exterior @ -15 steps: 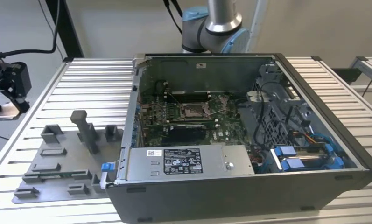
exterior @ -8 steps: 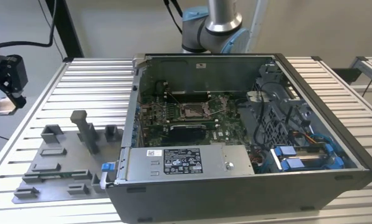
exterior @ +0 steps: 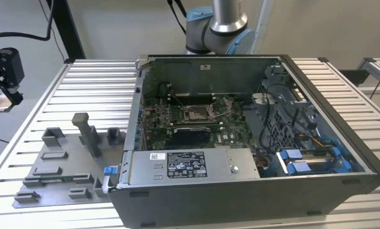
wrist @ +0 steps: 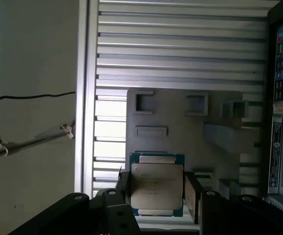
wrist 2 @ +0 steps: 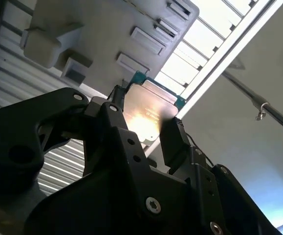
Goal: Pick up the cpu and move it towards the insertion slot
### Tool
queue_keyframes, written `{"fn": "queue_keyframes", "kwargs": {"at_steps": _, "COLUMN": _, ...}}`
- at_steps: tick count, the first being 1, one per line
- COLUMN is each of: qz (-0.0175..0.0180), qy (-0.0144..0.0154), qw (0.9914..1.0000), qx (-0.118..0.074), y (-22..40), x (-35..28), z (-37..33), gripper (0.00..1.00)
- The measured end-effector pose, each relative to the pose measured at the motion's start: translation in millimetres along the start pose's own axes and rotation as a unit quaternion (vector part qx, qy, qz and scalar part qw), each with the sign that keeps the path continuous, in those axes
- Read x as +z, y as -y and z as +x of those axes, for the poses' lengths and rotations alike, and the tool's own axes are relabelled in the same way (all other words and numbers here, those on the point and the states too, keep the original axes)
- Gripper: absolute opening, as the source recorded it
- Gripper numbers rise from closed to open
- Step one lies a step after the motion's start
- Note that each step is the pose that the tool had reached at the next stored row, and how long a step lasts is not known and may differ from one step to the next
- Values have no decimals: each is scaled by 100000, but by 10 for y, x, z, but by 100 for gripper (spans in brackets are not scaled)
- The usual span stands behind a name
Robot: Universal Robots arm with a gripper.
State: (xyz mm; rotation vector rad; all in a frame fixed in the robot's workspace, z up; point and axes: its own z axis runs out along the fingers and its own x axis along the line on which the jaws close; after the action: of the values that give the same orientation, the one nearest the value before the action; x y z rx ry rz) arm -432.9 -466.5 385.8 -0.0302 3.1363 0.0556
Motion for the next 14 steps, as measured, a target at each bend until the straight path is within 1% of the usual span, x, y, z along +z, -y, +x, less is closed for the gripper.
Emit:
{"fn": "queue_keyframes", "kwargs": {"at_steps": 7, "qz": -2, "qy": 2, "qw": 100000, "qx": 1, "y": -5, "x": -128, "z": -1, "gripper": 0}}
{"fn": "queue_keyframes", "kwargs": {"at_steps": 12, "qz": -3, "qy": 3, "qw": 100000, "qx": 0, "y": -7, "x": -207, "z": -1, "gripper": 0}}
{"fn": "queue_keyframes", "kwargs": {"at_steps": 14, "qz": -8, "qy": 10, "qw": 100000, "qx": -1, "y": -8, "x": -226, "z": -1, "gripper": 0}}
